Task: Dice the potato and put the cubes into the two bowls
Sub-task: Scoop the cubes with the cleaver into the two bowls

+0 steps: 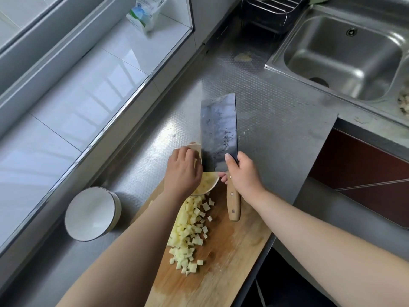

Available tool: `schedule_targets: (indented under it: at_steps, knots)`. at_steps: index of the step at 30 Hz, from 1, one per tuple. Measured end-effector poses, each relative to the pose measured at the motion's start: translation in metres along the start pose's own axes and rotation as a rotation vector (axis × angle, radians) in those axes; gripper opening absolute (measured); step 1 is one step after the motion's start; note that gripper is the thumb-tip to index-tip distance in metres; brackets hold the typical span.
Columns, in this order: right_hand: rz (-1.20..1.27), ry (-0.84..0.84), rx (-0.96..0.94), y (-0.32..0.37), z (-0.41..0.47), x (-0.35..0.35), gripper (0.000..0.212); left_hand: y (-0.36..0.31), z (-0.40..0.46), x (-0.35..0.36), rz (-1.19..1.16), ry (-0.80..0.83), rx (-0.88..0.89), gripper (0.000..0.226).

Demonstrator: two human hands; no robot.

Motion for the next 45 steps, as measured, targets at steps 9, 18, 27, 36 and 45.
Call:
schedule_targets:
  at_steps: [9,18,27,36,45]
  knots:
    - [0.069,-0.050,0.034,-0.007,-0.021,-0.009,0.028,-0.002,-0.023,-0.013,-0.222,-0.112,-0.167,0.020]
    - [0.144,-0.159,0.192,-0.072,-0.077,-0.043,0.024,0.033,-0.093,-0.009,-0.378,-0.267,-0.556,0.030]
    - [0.032,-0.029,0.312,-0.132,-0.128,-0.031,0.036,0.037,-0.136,0.014,-0.206,0.253,-0.430,0.051]
    - [0.043,0.140,0.404,-0.151,-0.169,0.013,0.027,0.020,-0.150,0.014,-0.434,0.201,-0.503,0.060]
    - [0.095,0.194,0.449,-0.152,-0.190,0.062,0.024,0.006,-0.164,0.009,-0.586,0.215,-0.558,0.044]
Point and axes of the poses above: each hand's wrist, its own z-axis towards the middle knuckle, its own x-axis out of the palm, y = z × x, the point moved 2 cm from there along z, towards the middle knuckle, and after that the axes turned 1 degree about -y, right-handed, at the moved point
